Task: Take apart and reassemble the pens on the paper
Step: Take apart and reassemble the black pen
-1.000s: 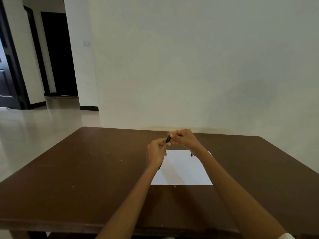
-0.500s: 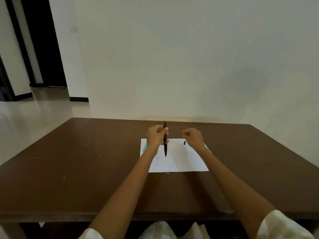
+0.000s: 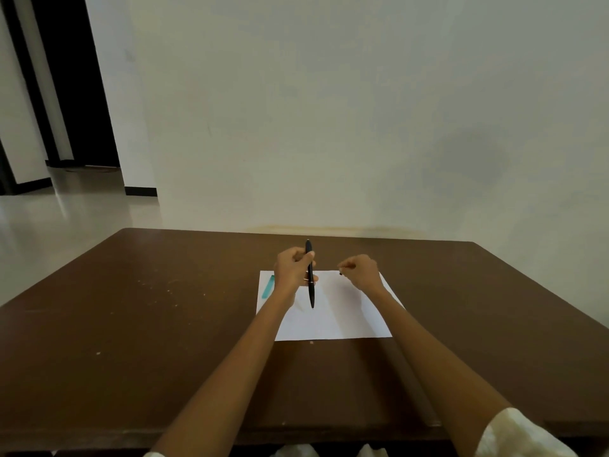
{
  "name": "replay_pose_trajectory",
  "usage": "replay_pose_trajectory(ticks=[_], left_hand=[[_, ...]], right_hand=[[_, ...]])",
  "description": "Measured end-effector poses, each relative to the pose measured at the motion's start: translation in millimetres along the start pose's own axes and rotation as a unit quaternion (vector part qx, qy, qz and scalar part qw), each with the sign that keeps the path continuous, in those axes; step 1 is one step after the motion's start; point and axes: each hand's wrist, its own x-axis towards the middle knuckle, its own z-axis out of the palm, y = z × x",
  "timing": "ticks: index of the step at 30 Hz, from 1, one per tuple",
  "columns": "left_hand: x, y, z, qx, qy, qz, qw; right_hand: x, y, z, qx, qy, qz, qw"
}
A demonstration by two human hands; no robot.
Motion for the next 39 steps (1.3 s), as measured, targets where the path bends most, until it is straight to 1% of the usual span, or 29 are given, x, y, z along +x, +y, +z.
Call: replay_pose_trajectory(ticks=[2,4,6,8,11,16,22,28,31,33,36,39], left_hand=[[0,-1,0,0.006,0.003,0.007,1.000],[-2,-2,0,0.015,0.004,0.019,1.000],[-5,-3,0,0.033,0.005,0.034,0.999],[-8,-2,-1,0.069,0.013,0.049,0.996],[-14,2,-4,0.108,0.031,0.070,0.991],[-22,9,-14,0.181,0.042,0.110,0.976],[-29,15,-19,0.255,0.046,0.152,0.954],[-33,15,-18,0.267,0.039,0.166,0.948],[-33,13,-18,0.292,0.031,0.183,0.938],[-34,14,-18,0.298,0.031,0.186,0.936],[-34,16,-17,0.275,0.034,0.174,0.945],[-34,13,-16,0.256,0.032,0.172,0.951]], right_hand=[[-2,-11,-1,0.140,0.021,0.019,0.990],[-4,-26,-4,0.270,0.031,0.028,0.962],[-5,-42,-7,0.358,0.024,0.018,0.933],[-6,-59,-9,0.405,0.001,0.000,0.914],[-8,-75,-10,0.408,-0.018,-0.016,0.913],[-10,-83,-14,0.345,-0.036,-0.031,0.937],[-16,-84,-21,0.305,-0.069,-0.055,0.948],[-19,-82,-25,0.285,-0.083,-0.052,0.954],[-21,-80,-24,0.258,-0.074,-0.056,0.962],[-22,-80,-23,0.270,-0.059,-0.050,0.960],[-24,-79,-21,0.306,-0.042,-0.031,0.951],[-24,-76,-20,0.323,-0.043,-0.013,0.945]])
